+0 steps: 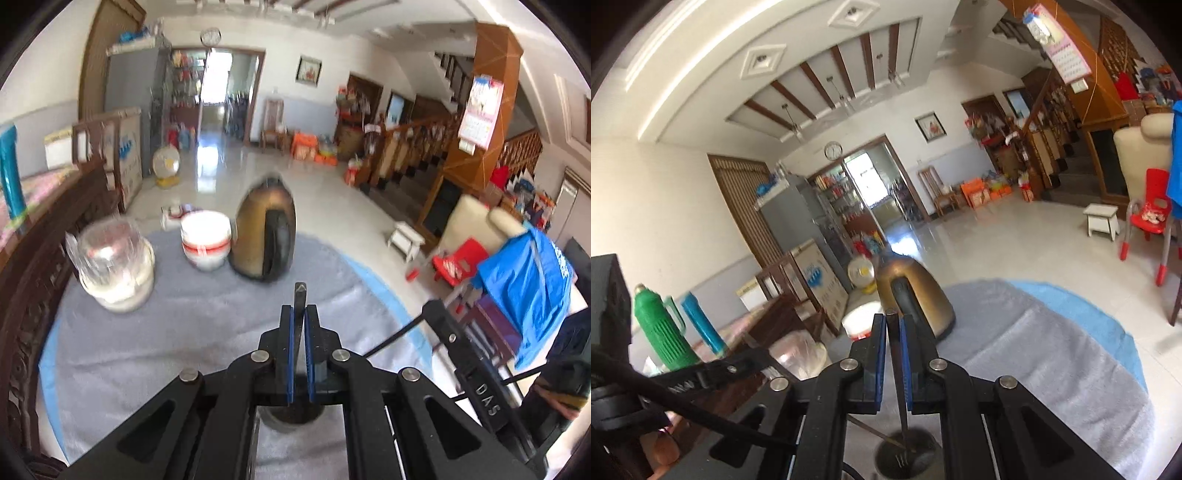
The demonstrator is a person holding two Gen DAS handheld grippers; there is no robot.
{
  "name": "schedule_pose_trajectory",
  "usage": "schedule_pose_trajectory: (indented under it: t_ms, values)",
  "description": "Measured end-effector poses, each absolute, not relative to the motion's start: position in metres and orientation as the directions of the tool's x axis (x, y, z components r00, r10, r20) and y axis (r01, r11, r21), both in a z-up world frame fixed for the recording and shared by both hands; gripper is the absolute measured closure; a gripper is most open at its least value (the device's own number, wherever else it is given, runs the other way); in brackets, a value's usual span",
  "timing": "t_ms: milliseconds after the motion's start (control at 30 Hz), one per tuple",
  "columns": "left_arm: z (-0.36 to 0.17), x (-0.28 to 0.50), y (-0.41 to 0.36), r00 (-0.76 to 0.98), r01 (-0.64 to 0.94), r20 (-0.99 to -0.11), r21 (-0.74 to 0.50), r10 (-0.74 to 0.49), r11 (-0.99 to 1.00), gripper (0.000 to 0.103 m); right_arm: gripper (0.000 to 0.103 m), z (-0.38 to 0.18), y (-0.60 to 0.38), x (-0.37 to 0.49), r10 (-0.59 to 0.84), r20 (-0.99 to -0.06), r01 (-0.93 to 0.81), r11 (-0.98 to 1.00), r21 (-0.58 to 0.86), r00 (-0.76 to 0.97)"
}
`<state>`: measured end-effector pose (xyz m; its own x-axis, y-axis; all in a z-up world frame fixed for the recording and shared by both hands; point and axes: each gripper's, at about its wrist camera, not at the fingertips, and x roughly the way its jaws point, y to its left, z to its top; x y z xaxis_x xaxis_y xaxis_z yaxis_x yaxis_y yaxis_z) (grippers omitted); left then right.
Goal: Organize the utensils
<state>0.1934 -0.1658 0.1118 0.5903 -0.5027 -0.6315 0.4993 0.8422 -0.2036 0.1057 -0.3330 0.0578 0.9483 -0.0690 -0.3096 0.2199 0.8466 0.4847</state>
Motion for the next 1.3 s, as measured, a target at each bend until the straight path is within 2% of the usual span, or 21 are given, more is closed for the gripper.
schedule_pose_trajectory:
  t_ms: [67,133,167,200,233,267,300,367,433,567,667,867,1100,1300]
  values:
    - [0.091,0.196,-0.166,0.545,0.505,-0.679,-0.203,-0.492,0.839,0.097,0.091,0.045,-0.333,0.107,-0.030,-0.350,0.213,0.840,0.499,0.936]
    - [0.078,0.195,-0.161,0.521,0.497,-0.705,-0.208,-0.481,0.843,0.087,0.091,0.034,-0.335,0.105,0.017,-0.371,0.194,0.829,0.524,0.928]
    - [0.069,0.192,-0.153,0.512,0.487,-0.714,-0.217,-0.478,0.846,0.070,0.085,0.026,-0.337,0.102,0.062,-0.384,0.173,0.818,0.548,0.921]
    - [0.066,0.188,-0.147,0.514,0.480,-0.712,-0.223,-0.478,0.849,0.054,0.068,0.020,-0.339,0.099,0.084,-0.388,0.165,0.808,0.565,0.918]
    - [0.060,0.182,-0.138,0.525,0.471,-0.707,-0.222,-0.474,0.854,0.050,0.054,0.011,-0.343,0.091,0.106,-0.386,0.159,0.789,0.594,0.916]
    - [0.052,0.174,-0.127,0.545,0.459,-0.704,-0.204,-0.455,0.865,0.049,0.030,0.000,-0.348,0.081,0.125,-0.358,0.142,0.761,0.633,0.925]
    - [0.047,0.169,-0.122,0.553,0.453,-0.708,-0.187,-0.439,0.872,0.049,0.026,-0.009,-0.351,0.072,0.128,-0.324,0.129,0.738,0.662,0.937]
    - [0.032,0.159,-0.107,0.555,0.441,-0.725,-0.161,-0.409,0.883,0.048,0.026,-0.026,-0.357,0.051,0.122,-0.280,0.111,0.715,0.691,0.952]
    - [0.017,0.151,-0.088,0.547,0.410,-0.747,-0.154,-0.378,0.899,0.048,0.026,-0.041,-0.358,0.039,0.154,-0.274,0.092,0.698,0.710,0.949]
    - [-0.001,0.137,-0.060,0.559,0.346,-0.760,-0.151,-0.333,0.926,0.048,0.026,-0.060,-0.349,0.027,0.154,-0.335,0.126,0.722,0.680,0.929]
    - [0.008,0.131,-0.052,0.591,0.340,-0.726,-0.170,-0.351,0.925,0.048,0.026,-0.073,-0.344,0.026,0.167,-0.383,0.152,0.722,0.676,0.909]
    - [0.017,0.125,-0.059,0.614,0.373,-0.695,-0.160,-0.373,0.914,0.044,0.027,-0.080,-0.331,0.027,0.171,-0.418,0.170,0.729,0.663,0.892]
    - [-0.034,0.125,-0.051,0.516,0.337,-0.790,-0.168,-0.331,0.926,0.044,0.027,-0.106,-0.314,0.037,0.205,-0.481,0.187,0.740,0.646,0.852]
    - [-0.055,0.108,-0.053,0.499,0.368,-0.809,-0.126,-0.310,0.921,0.044,0.027,-0.127,-0.308,0.044,0.161,-0.477,0.179,0.788,0.590,0.864]
